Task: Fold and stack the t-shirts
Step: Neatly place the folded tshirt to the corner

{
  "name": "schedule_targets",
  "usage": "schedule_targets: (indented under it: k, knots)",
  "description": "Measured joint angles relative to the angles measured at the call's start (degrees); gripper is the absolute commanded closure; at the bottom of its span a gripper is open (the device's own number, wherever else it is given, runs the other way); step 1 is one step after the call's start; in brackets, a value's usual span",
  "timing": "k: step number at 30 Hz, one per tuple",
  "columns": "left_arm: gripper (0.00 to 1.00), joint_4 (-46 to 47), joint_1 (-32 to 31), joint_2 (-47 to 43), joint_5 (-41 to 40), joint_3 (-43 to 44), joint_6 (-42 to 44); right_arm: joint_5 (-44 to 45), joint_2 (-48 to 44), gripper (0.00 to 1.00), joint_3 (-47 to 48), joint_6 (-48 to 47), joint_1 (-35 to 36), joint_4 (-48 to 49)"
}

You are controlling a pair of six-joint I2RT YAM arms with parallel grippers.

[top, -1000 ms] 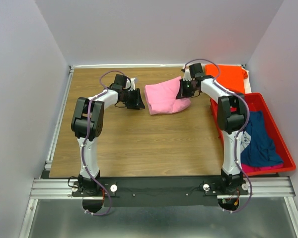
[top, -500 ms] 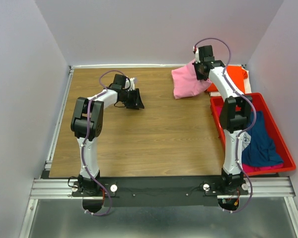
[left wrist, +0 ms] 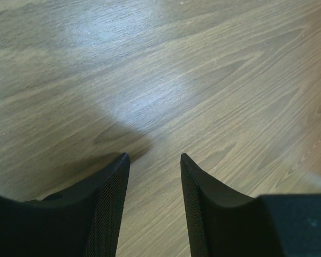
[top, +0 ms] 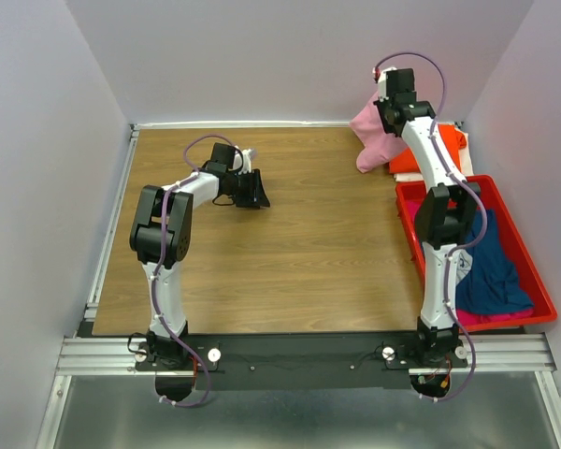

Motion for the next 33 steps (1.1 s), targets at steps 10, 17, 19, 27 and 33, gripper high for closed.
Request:
schedule_targets:
  k: [10, 17, 19, 27, 33]
  knots:
    - [0.48, 0.0, 0.0, 0.0, 0.0, 0.0, 0.0, -0.1, -1.1, 1.00, 0.0, -1.0, -1.9, -0.6]
    - [0.48, -0.1, 0.0, 0.0, 0.0, 0.0, 0.0, -0.3, -4.1, 1.00, 0.2, -0.7, -2.4, -1.0]
    - [0.48, -0.1, 0.0, 0.0, 0.0, 0.0, 0.0, -0.3, -4.7, 1.00, 0.3, -0.6, -2.4, -1.0]
    - [0.48, -0.1, 0.0, 0.0, 0.0, 0.0, 0.0, -0.1, -5.5, 1.00, 0.3, -0.3, -2.4, -1.2]
    - [0.48, -0.1, 0.0, 0.0, 0.0, 0.0, 0.0, 2.2, -5.7, 1.00, 0.2, -0.3, -2.8, -1.3]
